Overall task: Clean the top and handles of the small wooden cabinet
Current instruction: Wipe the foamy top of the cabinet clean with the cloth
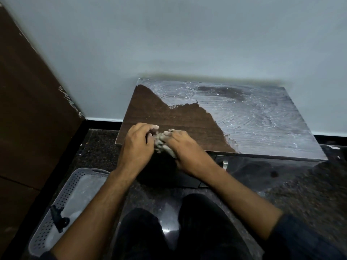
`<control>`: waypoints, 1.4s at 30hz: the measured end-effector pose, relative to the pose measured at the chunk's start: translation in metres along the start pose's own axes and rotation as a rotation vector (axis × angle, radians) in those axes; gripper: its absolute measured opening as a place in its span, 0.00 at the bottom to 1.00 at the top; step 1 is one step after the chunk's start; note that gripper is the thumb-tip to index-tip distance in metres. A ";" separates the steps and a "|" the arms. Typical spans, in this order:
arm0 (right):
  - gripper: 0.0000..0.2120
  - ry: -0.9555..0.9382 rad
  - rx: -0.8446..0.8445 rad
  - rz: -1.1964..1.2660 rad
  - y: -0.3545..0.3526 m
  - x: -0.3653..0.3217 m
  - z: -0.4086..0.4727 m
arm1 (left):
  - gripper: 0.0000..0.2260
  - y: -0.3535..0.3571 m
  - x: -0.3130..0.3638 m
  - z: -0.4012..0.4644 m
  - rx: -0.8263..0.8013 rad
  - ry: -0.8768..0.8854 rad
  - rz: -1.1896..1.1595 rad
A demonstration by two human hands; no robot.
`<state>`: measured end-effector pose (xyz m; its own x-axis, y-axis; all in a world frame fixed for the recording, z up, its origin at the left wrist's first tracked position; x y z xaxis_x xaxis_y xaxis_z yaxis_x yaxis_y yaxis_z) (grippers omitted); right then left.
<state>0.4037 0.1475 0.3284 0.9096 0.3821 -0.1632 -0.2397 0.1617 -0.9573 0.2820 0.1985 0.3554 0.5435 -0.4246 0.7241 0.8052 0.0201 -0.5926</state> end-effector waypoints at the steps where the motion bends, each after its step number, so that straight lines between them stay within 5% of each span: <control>1: 0.20 0.030 -0.027 0.016 -0.004 0.016 -0.013 | 0.14 0.003 0.002 -0.001 -0.015 0.008 -0.014; 8: 0.20 0.072 -0.044 -0.122 -0.021 0.072 -0.060 | 0.13 -0.004 -0.007 -0.016 0.022 0.020 -0.024; 17: 0.20 -0.088 0.015 -0.096 0.022 -0.064 0.061 | 0.20 -0.085 -0.052 -0.038 0.356 -0.188 0.033; 22: 0.17 -0.112 -0.012 -0.133 0.042 -0.108 0.105 | 0.20 -0.094 -0.059 -0.034 0.304 -0.248 0.011; 27: 0.20 -0.118 -0.059 0.003 0.031 -0.070 0.062 | 0.19 -0.094 -0.059 -0.032 0.309 -0.250 -0.013; 35: 0.15 -0.080 0.065 -0.025 0.024 -0.083 0.080 | 0.17 -0.090 -0.058 -0.017 0.352 -0.304 -0.087; 42: 0.23 -0.080 -0.068 0.111 0.036 -0.068 0.091 | 0.16 -0.088 -0.047 -0.001 0.376 -0.215 -0.073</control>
<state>0.3021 0.2105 0.3265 0.8480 0.4660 -0.2522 -0.3117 0.0537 -0.9487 0.1851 0.2157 0.3735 0.4872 -0.2398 0.8397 0.8519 0.3420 -0.3966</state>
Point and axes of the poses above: each hand's wrist, its own z-axis towards the middle knuckle, its own y-axis out of the palm, x = y × z, the point moved 9 cm from there along z, towards the middle knuckle, and after that the axes turned 11 degrees about -z, right-handed, at the moved point
